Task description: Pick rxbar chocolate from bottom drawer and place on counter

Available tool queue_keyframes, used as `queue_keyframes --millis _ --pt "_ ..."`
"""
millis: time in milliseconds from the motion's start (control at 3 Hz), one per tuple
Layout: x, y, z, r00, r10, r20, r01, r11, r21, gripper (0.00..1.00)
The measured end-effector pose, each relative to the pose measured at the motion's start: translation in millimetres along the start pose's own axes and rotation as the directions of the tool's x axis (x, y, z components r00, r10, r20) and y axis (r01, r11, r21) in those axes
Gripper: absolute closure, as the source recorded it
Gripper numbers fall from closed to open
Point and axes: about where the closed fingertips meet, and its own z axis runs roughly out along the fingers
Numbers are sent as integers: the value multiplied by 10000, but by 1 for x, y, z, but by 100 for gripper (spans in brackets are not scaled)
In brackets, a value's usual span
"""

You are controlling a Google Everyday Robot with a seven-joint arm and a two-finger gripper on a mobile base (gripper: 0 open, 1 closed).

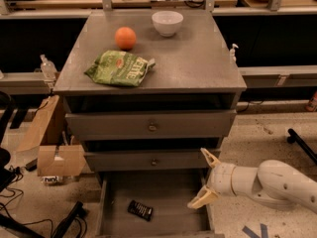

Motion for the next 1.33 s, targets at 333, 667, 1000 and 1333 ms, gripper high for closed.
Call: queue_keyframes --millis 333,667,1000,1333 --pt "36 7 39 9995 47 -317 -57 9995 -313 0" --pt "41 13 49 9994 146 -314 -161 9988 -466 0" --pt "48 21 62 9990 326 -308 -346 9971 -677 0" --pt "76 32 107 9963 764 -405 -797 9928 -891 0"
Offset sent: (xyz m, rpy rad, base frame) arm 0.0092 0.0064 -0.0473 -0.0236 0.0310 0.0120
